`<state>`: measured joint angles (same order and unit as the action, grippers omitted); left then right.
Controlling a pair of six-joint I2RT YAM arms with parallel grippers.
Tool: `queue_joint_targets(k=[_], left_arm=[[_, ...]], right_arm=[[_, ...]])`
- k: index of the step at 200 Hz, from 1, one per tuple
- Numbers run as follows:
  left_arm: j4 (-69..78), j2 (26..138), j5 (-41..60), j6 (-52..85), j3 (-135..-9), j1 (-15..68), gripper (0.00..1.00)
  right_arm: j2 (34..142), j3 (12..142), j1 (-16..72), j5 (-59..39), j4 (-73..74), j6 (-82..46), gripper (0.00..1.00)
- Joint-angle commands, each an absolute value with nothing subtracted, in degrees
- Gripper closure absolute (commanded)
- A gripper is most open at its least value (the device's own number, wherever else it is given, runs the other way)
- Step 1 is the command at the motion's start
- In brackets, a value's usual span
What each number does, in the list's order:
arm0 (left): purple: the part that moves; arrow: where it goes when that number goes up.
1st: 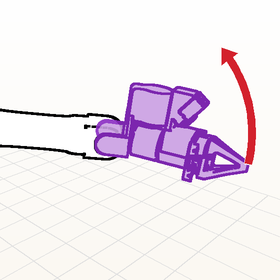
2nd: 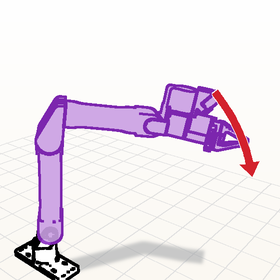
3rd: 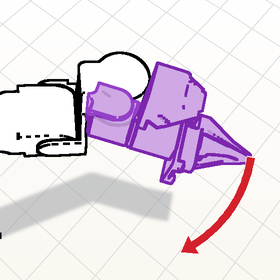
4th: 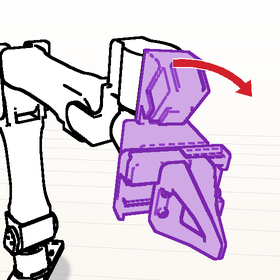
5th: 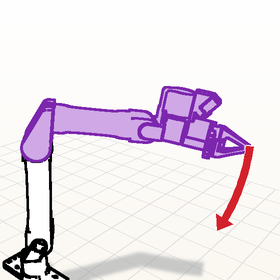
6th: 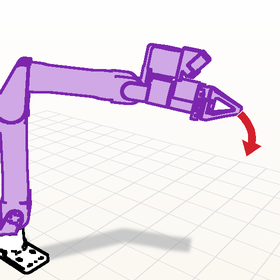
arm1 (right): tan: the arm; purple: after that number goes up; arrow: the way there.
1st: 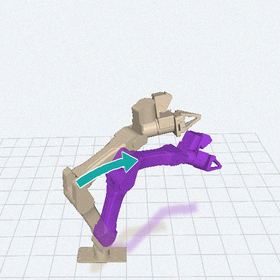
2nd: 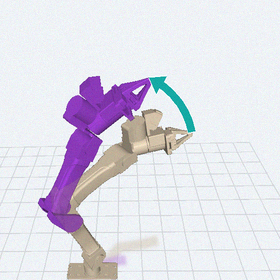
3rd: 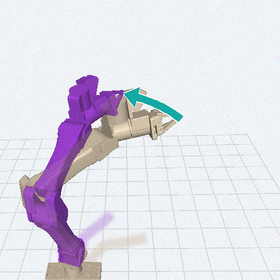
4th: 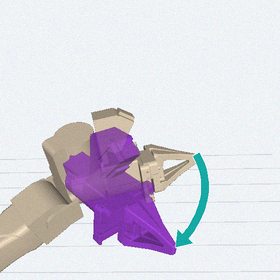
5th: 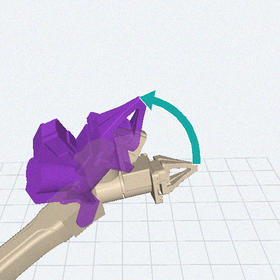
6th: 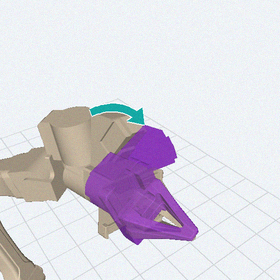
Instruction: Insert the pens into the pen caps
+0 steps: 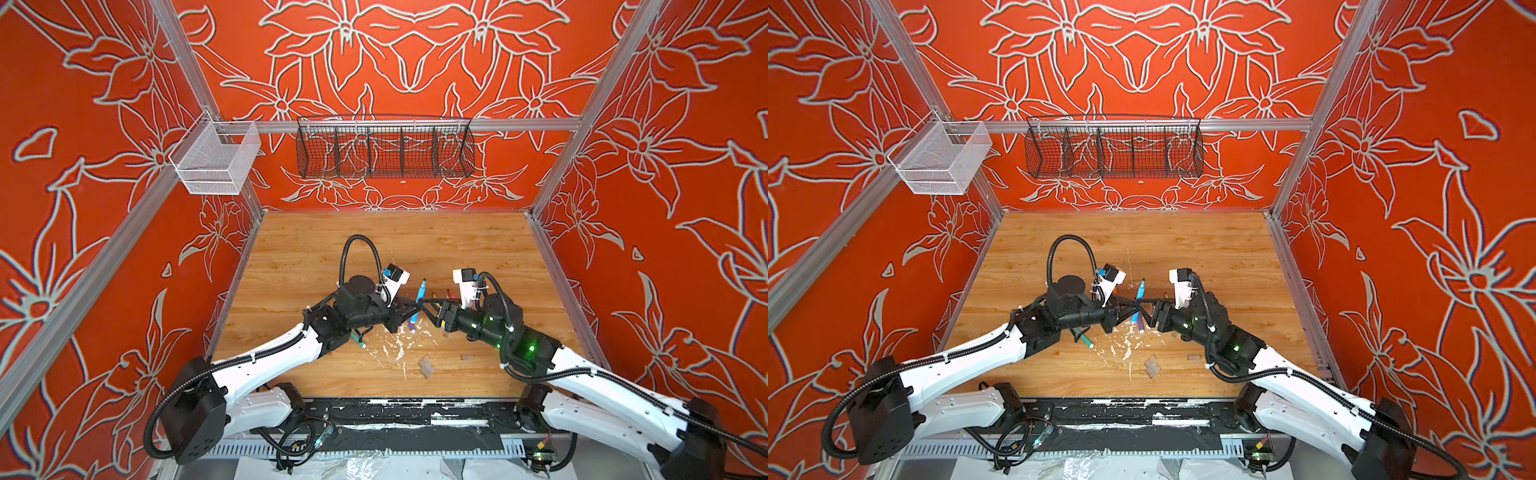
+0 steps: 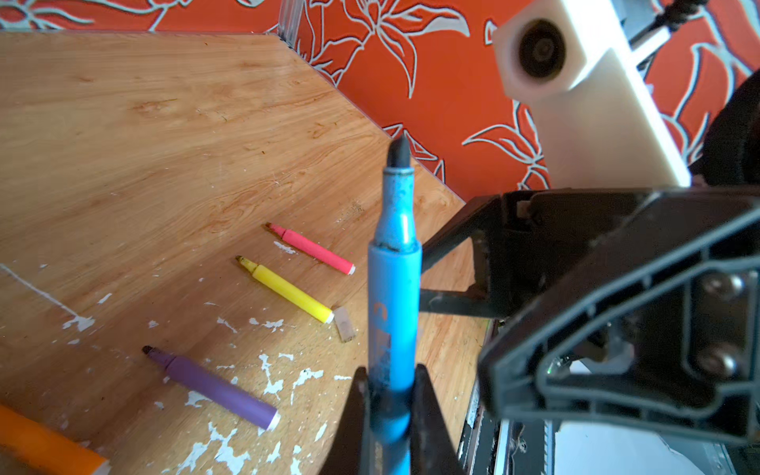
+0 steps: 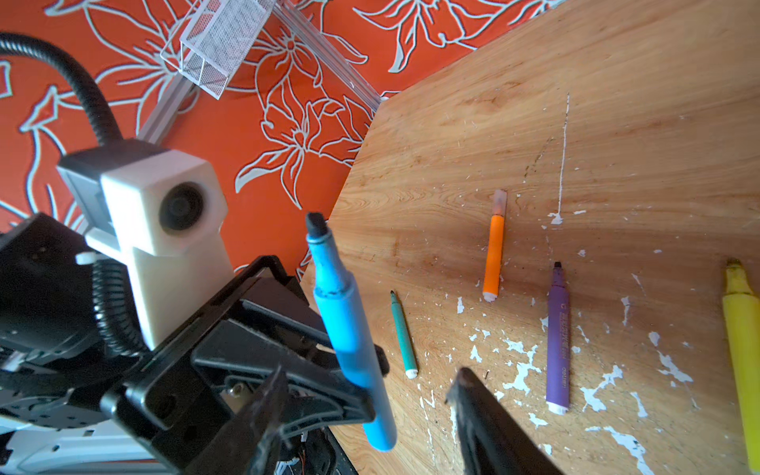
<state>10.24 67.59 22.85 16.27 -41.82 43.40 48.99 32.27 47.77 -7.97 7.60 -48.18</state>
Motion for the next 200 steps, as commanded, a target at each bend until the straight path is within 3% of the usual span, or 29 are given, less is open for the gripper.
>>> queue_joint_targets(k=[1,24,114,173,200], left_arm=[[11.68,68.45,25.81,14.42,-43.32,44.37,1.0],[10.7,69.02,25.88,13.85,-44.09,45.0,1.0],[9.49,70.13,27.51,12.62,-45.34,46.21,1.0],[8.46,71.14,27.7,12.38,-46.29,46.58,1.0],[7.3,71.74,26.77,12.54,-47.1,46.67,0.85]], right_arm=[[48.89,34.72,48.46,-7.19,9.67,-48.51,0.39],[48.74,34.38,48.67,-6.33,9.84,-48.77,0.48],[47.24,33.06,48.78,-2.35,9.32,-48.72,0.5],[46.83,32.58,48.86,-2.09,9.79,-49.11,0.82],[47.32,32.52,49.13,-2.61,10.75,-49.7,0.9]])
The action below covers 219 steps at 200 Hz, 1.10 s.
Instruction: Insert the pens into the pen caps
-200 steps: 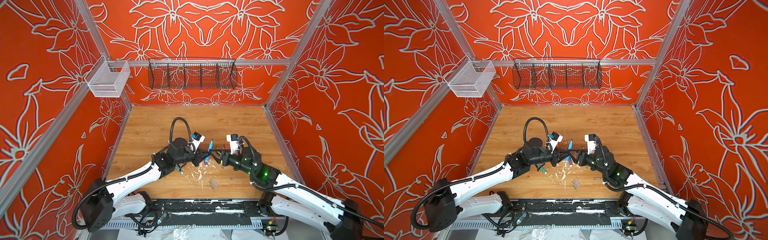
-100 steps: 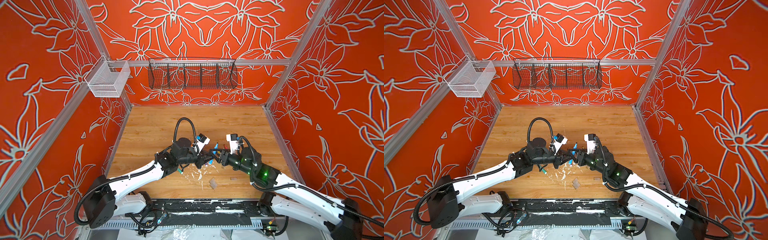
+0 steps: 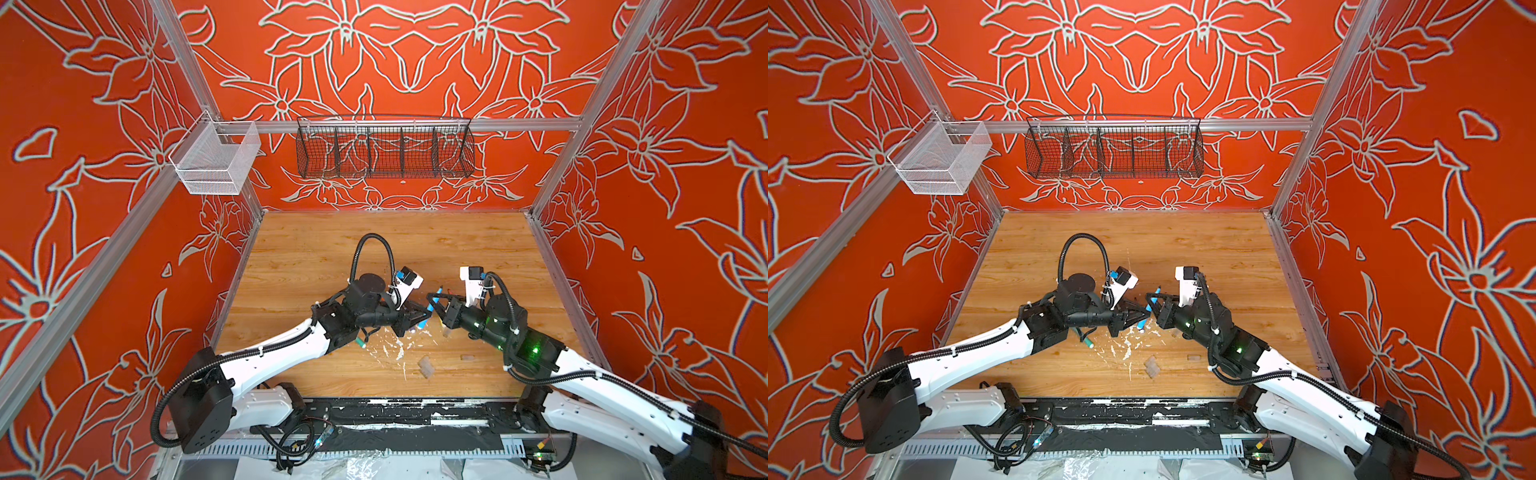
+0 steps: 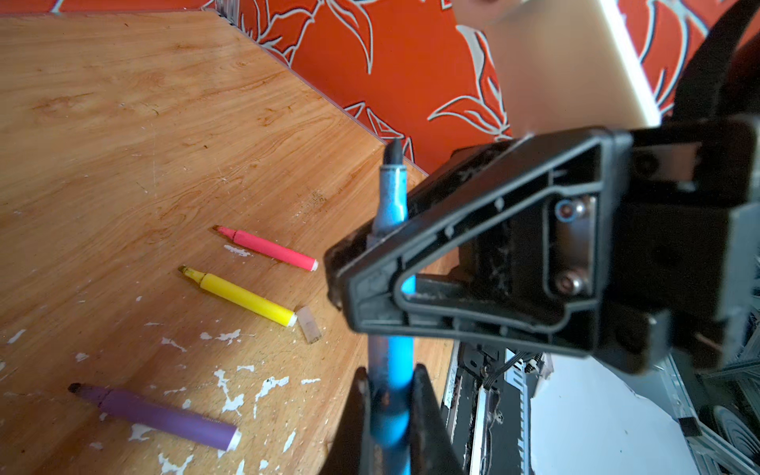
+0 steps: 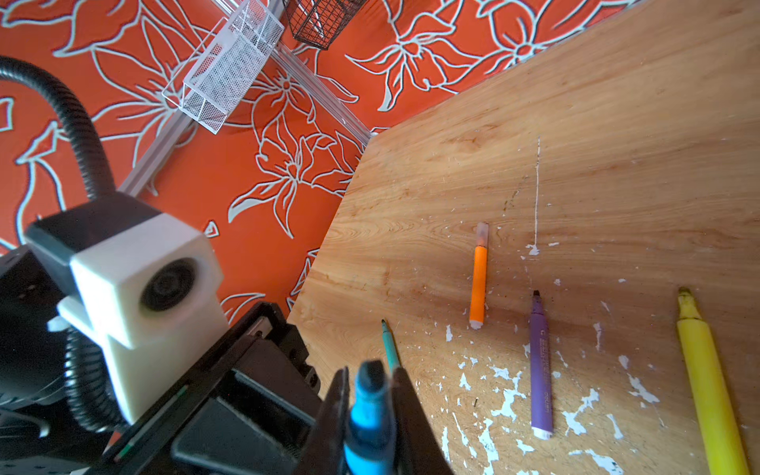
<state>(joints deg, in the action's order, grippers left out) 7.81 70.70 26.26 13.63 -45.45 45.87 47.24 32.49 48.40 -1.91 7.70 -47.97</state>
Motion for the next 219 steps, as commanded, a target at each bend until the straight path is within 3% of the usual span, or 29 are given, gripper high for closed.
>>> queue_joint_targets(k=[1,54,121,153,179,219], left_arm=[[7.25,71.73,26.74,12.51,-47.1,46.67,0.85],[6.38,72.54,25.93,12.9,-47.77,46.76,0.62],[5.93,71.97,24.47,12.9,-47.63,46.85,0.6],[6.32,70.85,24.13,12.74,-47.1,46.93,0.73],[6.42,70.14,24.02,12.59,-46.85,46.93,1.0],[8.29,69.32,19.98,13.41,-44.91,46.89,1.0]], right_arm=[[47.35,32.52,49.13,-2.62,10.78,-49.72,0.9],[48.07,31.69,51.32,-2.22,14.33,-51.0,0.95],[51.2,30.9,53.76,-0.97,19.5,-51.73,0.96],[53.93,32.16,54.73,-0.19,19.95,-51.11,0.97],[54.25,32.36,55.01,0.8,19.52,-50.79,0.95],[50.67,33.11,55.03,3.21,14.07,-48.32,0.58]])
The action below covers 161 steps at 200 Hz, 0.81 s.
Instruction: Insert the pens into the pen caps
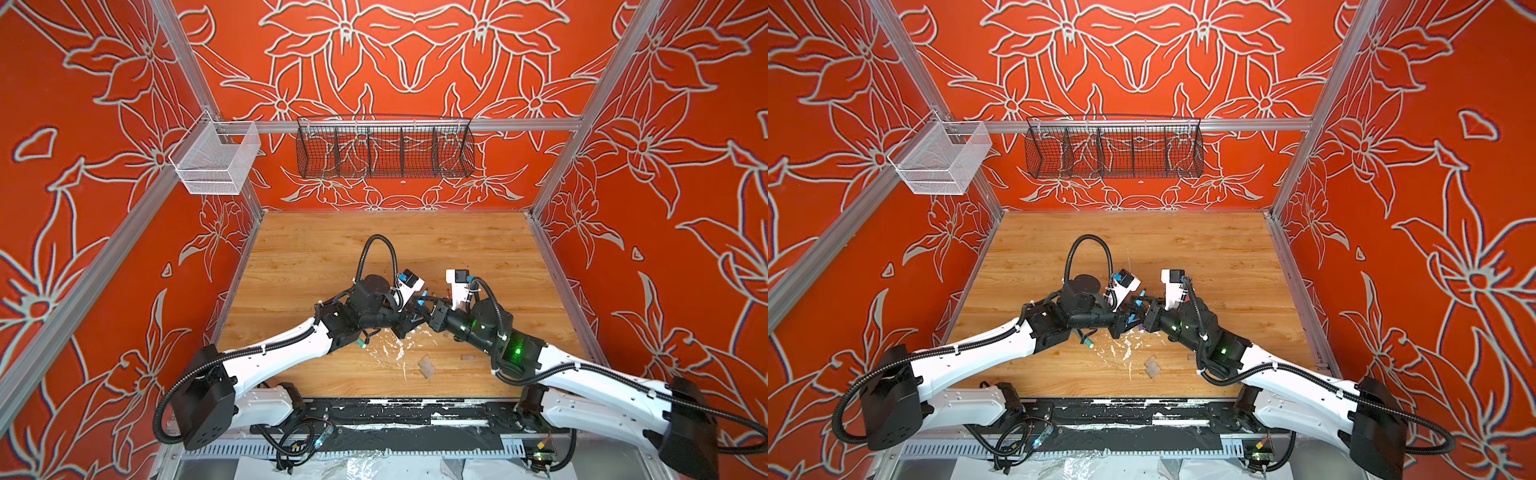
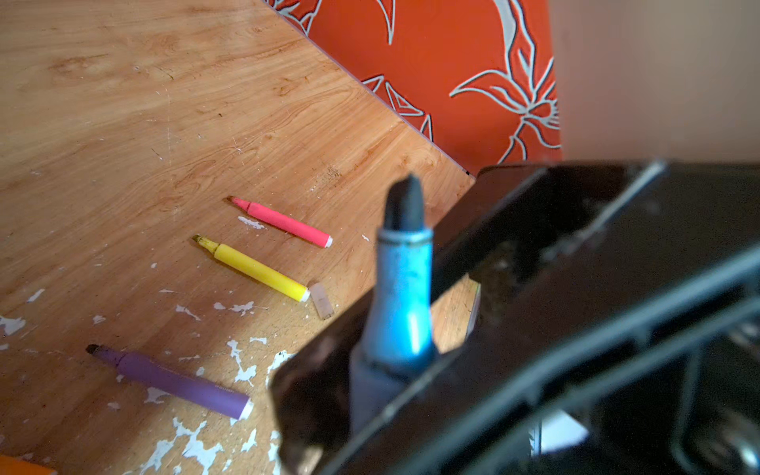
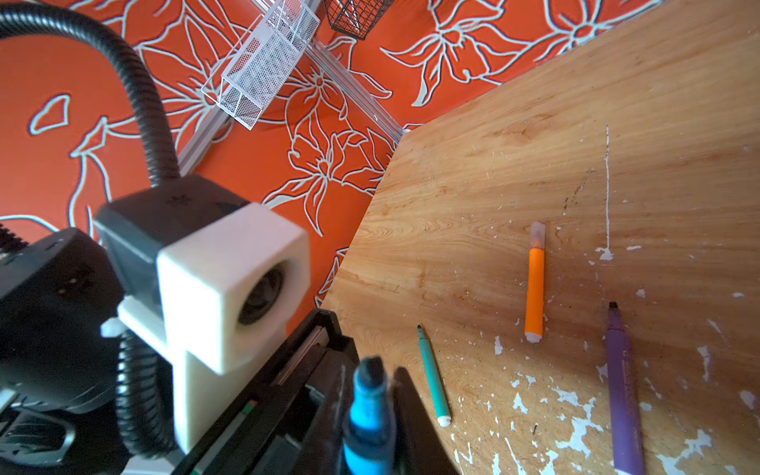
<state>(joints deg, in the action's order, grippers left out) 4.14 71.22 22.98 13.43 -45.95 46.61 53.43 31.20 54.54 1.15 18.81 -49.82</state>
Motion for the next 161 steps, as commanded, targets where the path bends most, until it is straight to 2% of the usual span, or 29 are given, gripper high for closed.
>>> queue_joint_targets(k=[1,15,35,54,89,121,148,161], left_arm=[[8.41,69.33,19.83,13.43,-44.82,46.91,1.0],[10.63,69.24,17.71,14.14,-42.97,46.61,1.0],[13.63,69.75,13.06,16.76,-40.59,45.54,1.0],[12.52,70.83,10.69,17.86,-41.05,43.9,1.0],[14.32,70.22,7.57,19.24,-39.11,43.25,1.0],[12.74,67.99,12.69,16.32,-39.39,43.3,1.0],[13.61,66.95,13.06,15.68,-38.43,43.27,1.0],[13.8,67.11,13.01,15.72,-38.41,43.28,1.0]], right_arm=[[50.52,33.21,55.03,3.32,13.76,-48.2,0.57],[47.67,34.66,55.05,5.8,7.58,-45.65,0.47],[43.27,36.64,55.02,10.15,-3.07,-42.78,0.39],[39.32,36.94,55.02,12.93,-11.93,-42.15,0.38],[35.44,32.03,54.98,13.62,-18.64,-44.41,0.4],[46.23,32.5,54.44,18.27,-25.6,-46.3,0.41],[57.01,33.85,52.21,15.18,-23.72,-44.79,0.41],[61.32,35.42,50.5,14.01,-23.95,-44.33,0.45]])
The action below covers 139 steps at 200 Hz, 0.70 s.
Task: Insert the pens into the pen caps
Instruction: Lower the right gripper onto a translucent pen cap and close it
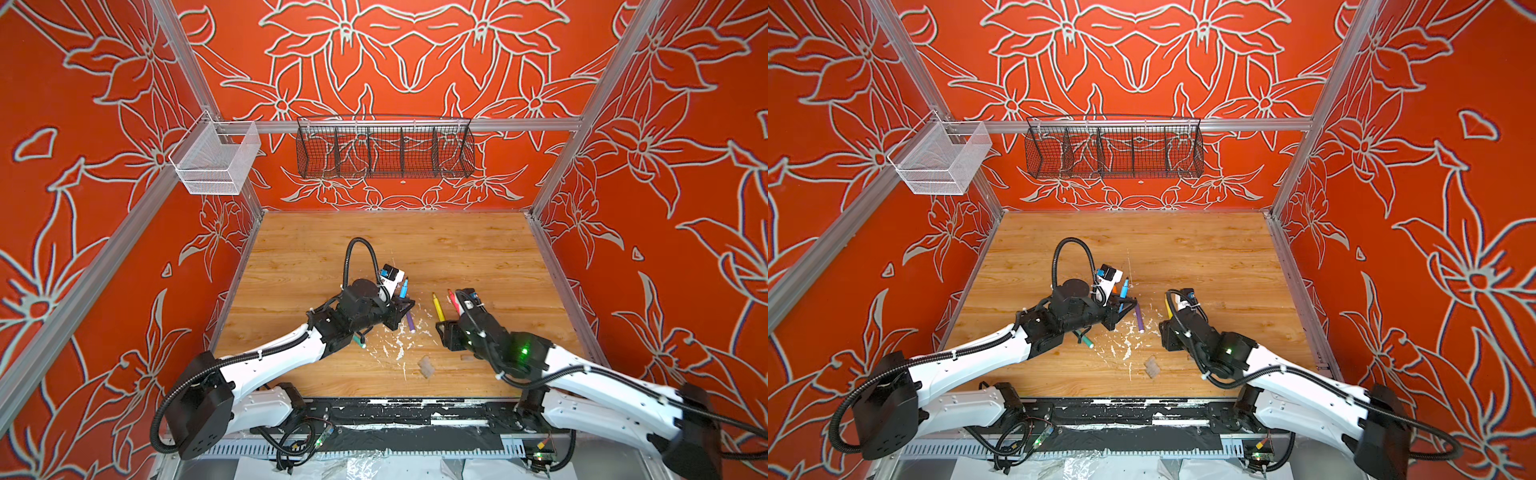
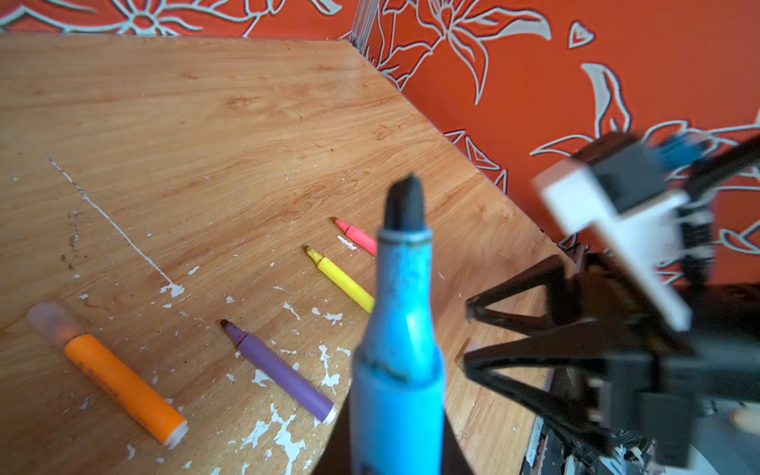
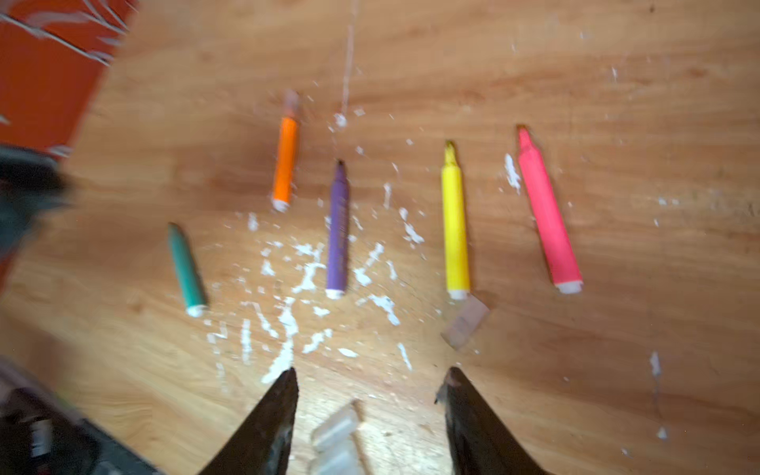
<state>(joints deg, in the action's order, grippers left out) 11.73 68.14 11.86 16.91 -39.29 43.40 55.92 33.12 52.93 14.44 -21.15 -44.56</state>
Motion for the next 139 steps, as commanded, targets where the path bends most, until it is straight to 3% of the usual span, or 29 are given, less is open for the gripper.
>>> queue_joint_targets(k=[1,56,139], left_arm=[[13.75,67.13,13.01,15.73,-38.41,43.26,1.0],[13.42,68.39,15.54,15.04,-39.46,43.26,1.0],[13.28,70.84,18.25,15.25,-40.79,43.26,1.0]], right_arm=[[61.32,35.42,50.5,14.01,-23.95,-44.33,0.45],[65.89,33.66,43.84,10.5,-19.15,-42.64,0.42],[80.87,38.52,42.18,7.1,-16.21,-41.12,0.52]])
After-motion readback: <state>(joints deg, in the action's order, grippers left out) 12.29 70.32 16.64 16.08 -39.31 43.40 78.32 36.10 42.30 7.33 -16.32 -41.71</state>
